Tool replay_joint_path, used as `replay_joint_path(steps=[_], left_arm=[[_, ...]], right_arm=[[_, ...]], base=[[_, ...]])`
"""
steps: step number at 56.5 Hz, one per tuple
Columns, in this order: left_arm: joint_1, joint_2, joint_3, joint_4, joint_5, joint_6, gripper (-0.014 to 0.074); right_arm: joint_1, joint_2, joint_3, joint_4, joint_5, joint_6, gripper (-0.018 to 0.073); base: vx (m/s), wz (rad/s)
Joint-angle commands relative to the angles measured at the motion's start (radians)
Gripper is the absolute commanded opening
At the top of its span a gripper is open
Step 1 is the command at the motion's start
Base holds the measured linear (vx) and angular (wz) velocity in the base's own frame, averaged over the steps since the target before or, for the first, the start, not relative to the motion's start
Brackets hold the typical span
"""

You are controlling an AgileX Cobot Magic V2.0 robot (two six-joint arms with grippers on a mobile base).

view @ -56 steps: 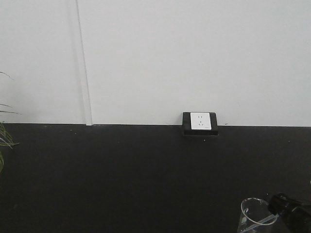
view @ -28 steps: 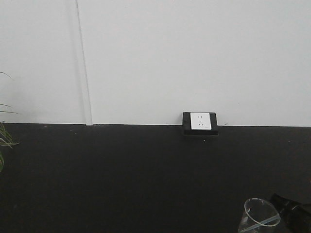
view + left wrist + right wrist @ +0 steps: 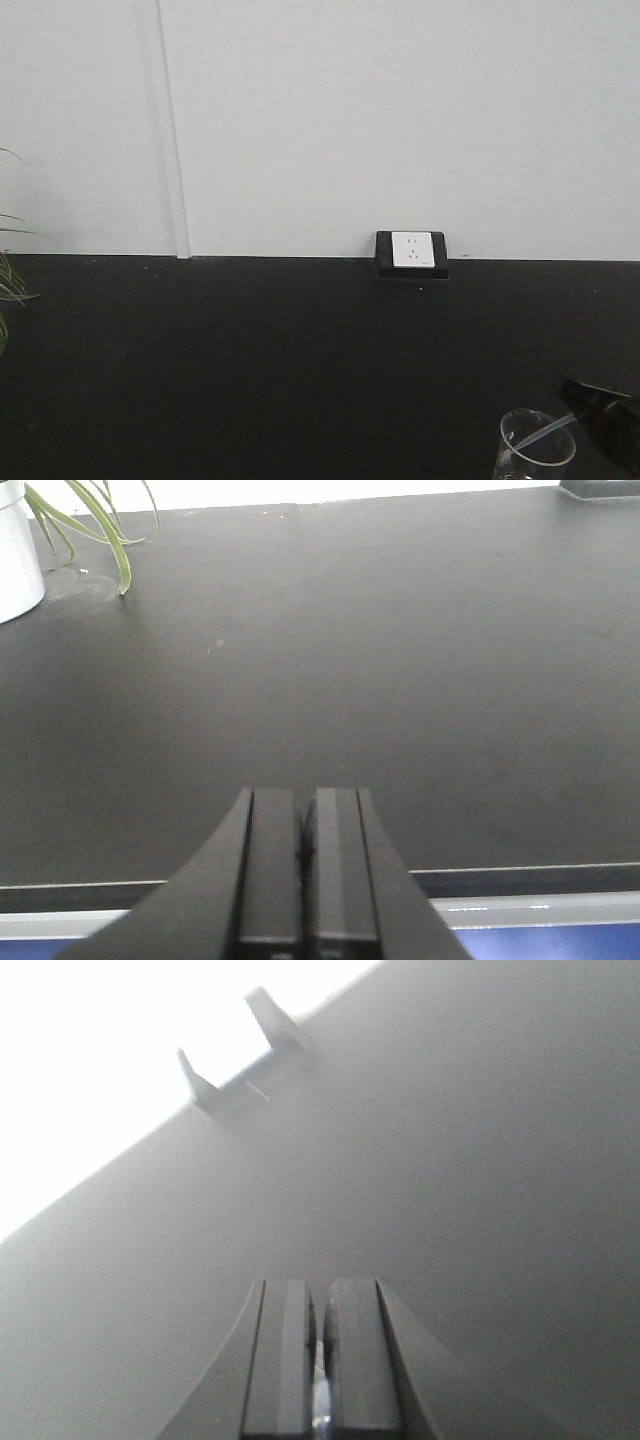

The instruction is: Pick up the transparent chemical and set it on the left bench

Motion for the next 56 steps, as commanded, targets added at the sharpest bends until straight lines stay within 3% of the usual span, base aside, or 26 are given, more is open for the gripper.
replay_joint_path(steps=[1, 19, 20, 56], left_arm=[[-0.002, -0.019, 0.016, -0.001, -0.078, -0.008, -0.0003], [-0.002, -0.019, 0.016, -0.001, -0.078, -0.008, -0.0003], [-0.002, -0.019, 0.016, -0.001, -0.078, -0.008, -0.0003], [-0.002, -0.019, 0.016, -0.001, -0.078, -0.008, -0.0003]], right_arm=[[-0.001, -0.062, -0.029, -0.044, -0.100, -0.004, -0.0003], [-0.001, -0.225, -0.029, -0.369, -0.078, -0.016, -0.0003], [-0.001, -0.600, -0.029, -0.657, 0.202, 0.082, -0.0001], [-0.002, -0.596, -0.029, -0.657, 0.199, 0.082, -0.0001]], base=[[0.00, 0.00], [0.00, 0.00], [0.00, 0.00], [-0.01, 0.04]])
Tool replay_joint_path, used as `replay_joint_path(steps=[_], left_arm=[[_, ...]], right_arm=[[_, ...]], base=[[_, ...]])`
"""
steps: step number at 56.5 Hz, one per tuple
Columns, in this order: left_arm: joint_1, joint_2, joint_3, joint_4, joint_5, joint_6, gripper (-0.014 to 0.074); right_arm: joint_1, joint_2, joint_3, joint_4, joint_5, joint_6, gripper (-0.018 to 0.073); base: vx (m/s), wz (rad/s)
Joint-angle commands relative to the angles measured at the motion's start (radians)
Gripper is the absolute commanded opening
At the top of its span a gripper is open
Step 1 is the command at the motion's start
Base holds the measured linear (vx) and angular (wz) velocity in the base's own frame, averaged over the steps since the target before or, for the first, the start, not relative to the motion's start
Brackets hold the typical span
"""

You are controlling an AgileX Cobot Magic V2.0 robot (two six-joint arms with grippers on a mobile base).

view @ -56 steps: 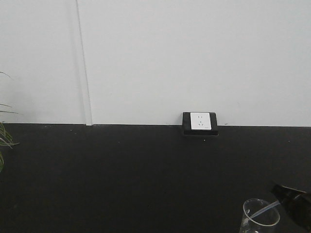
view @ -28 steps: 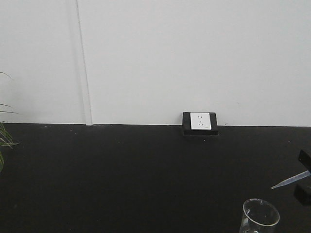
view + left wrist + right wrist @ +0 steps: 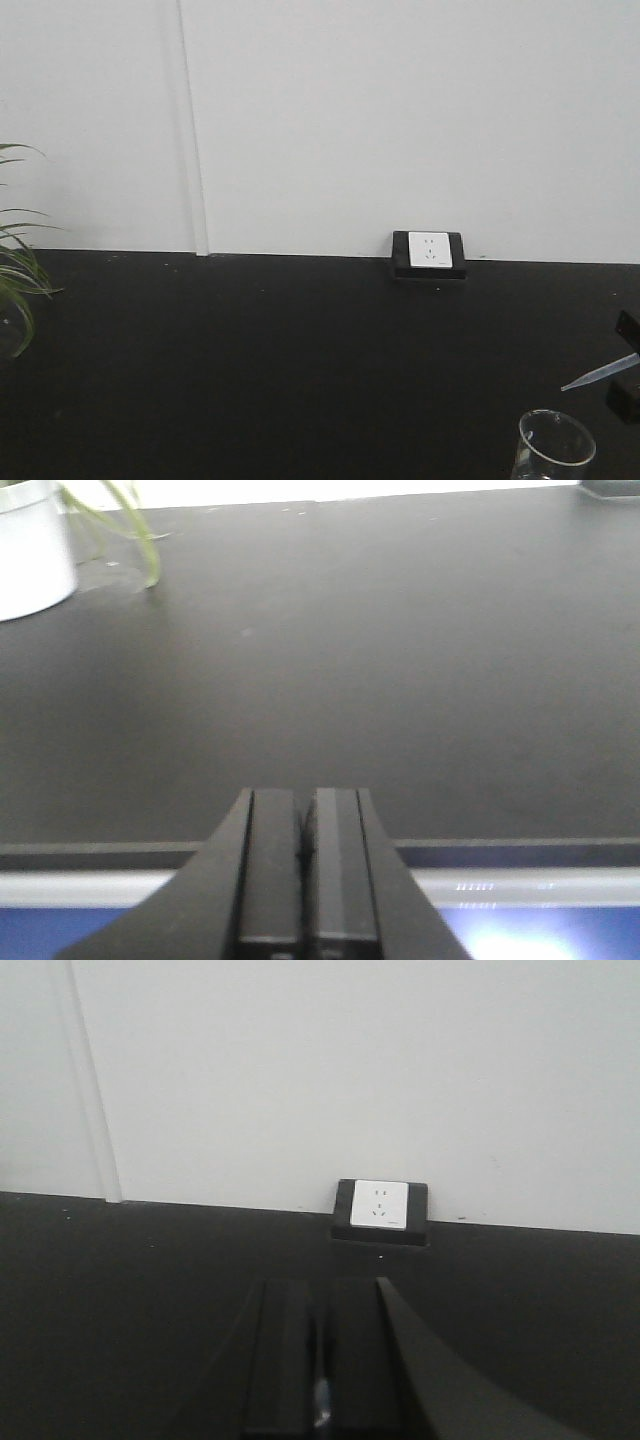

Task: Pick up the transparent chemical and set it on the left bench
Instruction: 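Hold the beaker in the right gripper while the base drives to the bins bench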

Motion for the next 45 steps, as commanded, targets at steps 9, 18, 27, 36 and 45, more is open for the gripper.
replay_joint_path(steps=[9, 18, 27, 36, 45], left_arm=[[-0.002, -0.019, 0.016, -0.001, -0.078, -0.008, -0.0003], [-0.002, -0.019, 0.016, -0.001, -0.078, -0.008, -0.0003], [-0.002, -0.019, 0.016, -0.001, -0.078, -0.008, -0.0003], [-0.002, -0.019, 0.016, -0.001, -0.078, -0.008, -0.0003], [-0.002, -0.019, 0.016, -0.001, -0.078, -0.008, -0.0003]], right_arm=[[-0.002, -0.010, -0.029, 0.003, -0.062, 0.002, -0.0001], [-0.002, -0.010, -0.029, 0.003, -0.062, 0.002, -0.0001], [-0.002, -0.010, -0.029, 0.003, -0.061, 0.002, -0.0001], [-0.002, -0.010, -0.029, 0.003, -0.061, 0.002, 0.0000], [-0.002, -0.010, -0.029, 0.003, -0.061, 0.002, 0.0000]], base=[[-0.08, 0.32], [-0.11, 0.46], [-0.14, 0.55], [-0.17, 0.60], [-0.20, 0.61]])
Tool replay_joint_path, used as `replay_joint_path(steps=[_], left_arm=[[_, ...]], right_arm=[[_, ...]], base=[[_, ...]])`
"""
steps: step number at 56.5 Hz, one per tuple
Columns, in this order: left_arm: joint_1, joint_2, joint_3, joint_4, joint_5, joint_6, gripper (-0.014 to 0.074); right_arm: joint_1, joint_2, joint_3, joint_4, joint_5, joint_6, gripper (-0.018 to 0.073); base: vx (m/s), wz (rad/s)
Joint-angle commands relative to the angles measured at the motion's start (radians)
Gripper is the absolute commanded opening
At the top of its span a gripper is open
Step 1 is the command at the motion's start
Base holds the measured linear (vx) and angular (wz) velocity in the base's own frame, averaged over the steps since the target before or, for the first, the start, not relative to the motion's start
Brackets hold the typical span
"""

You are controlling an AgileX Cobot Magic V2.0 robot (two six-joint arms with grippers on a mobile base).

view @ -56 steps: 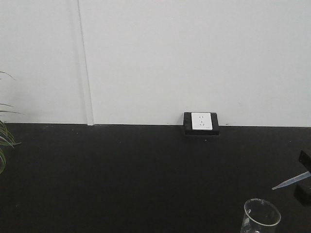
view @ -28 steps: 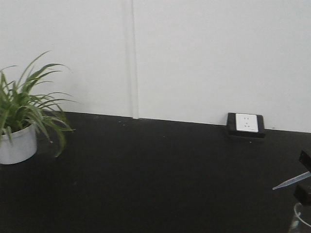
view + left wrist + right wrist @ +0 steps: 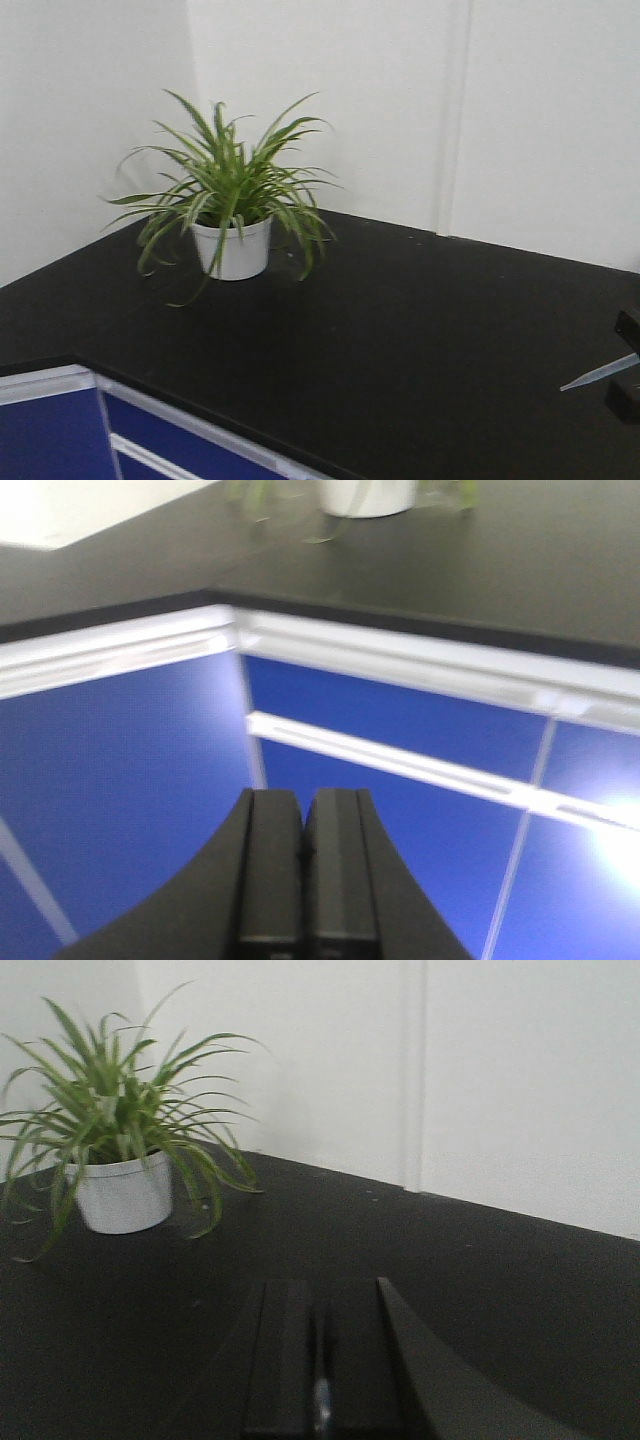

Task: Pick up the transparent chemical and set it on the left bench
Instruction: 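Hold the beaker in the right gripper while the base drives to the bins bench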

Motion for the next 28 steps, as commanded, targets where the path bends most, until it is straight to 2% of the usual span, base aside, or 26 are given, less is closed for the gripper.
replay_joint_path(steps=[1, 28], left_arm=[[-0.002, -0.019, 0.016, -0.001, -0.078, -0.008, -0.0003], [-0.002, -0.019, 0.016, -0.001, -0.078, -0.008, -0.0003]], right_arm=[[-0.002, -0.010, -0.029, 0.003, -0.061, 0.001, 0.0000], [-0.002, -0.010, -0.029, 0.003, -0.061, 0.001, 0.0000]], base=[[-0.21, 0.61], [-0.23, 0.70]])
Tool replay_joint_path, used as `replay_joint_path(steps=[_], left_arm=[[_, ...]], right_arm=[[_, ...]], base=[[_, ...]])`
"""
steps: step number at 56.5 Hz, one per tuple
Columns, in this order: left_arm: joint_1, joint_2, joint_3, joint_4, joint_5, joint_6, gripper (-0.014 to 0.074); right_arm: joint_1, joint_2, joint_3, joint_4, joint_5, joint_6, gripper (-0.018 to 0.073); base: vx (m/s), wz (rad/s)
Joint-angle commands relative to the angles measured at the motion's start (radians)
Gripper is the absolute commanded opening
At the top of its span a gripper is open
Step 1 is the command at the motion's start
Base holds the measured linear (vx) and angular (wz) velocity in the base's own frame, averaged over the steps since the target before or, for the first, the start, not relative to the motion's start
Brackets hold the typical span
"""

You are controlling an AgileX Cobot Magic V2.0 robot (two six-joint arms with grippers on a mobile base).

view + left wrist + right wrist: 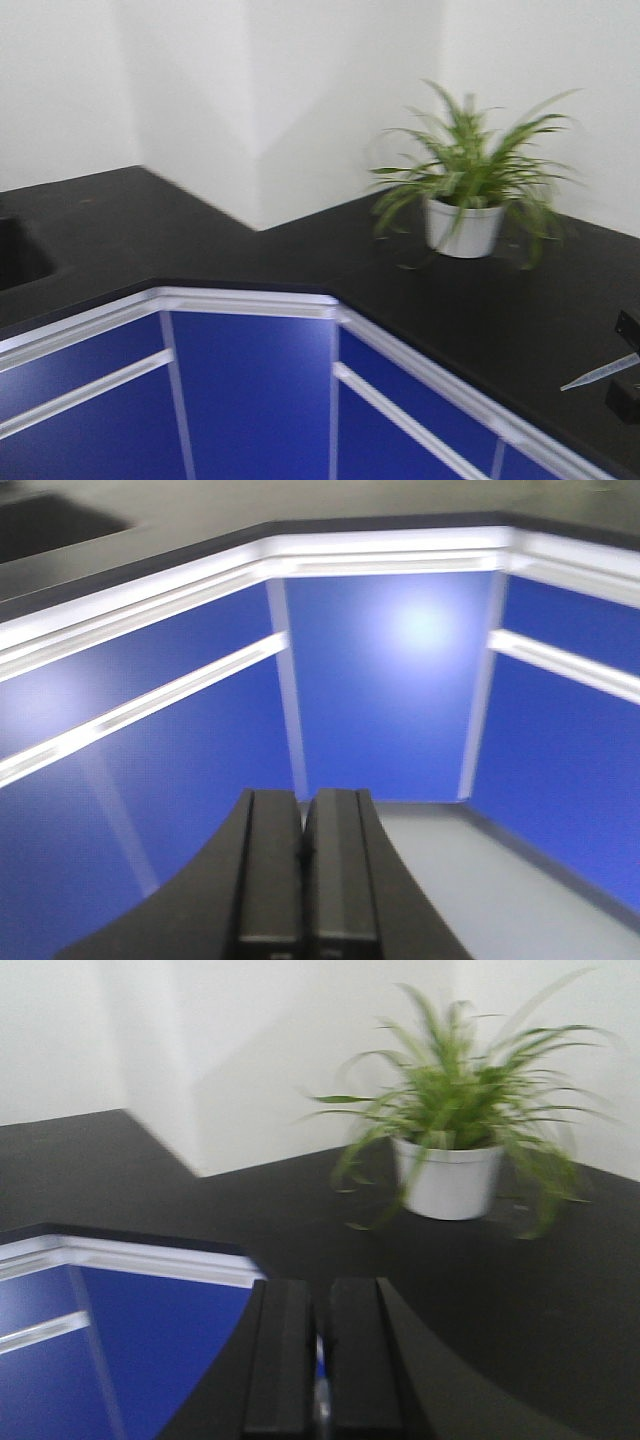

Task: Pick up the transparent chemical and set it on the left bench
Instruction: 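Hold the beaker in the right gripper while the base drives to the bins bench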

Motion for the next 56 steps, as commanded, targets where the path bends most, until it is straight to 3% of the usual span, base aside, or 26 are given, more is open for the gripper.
replay_joint_path(steps=[1, 56], left_arm=[[-0.002, -0.019, 0.016, -0.001, -0.078, -0.008, -0.0003], [-0.002, -0.019, 0.016, -0.001, -0.078, -0.008, -0.0003]], right_arm=[[-0.002, -0.010, -0.029, 0.003, -0.061, 0.001, 0.0000], [-0.002, -0.010, -0.029, 0.003, -0.061, 0.001, 0.0000]], base=[[-0.22, 0.82], [-0.13, 0.62]])
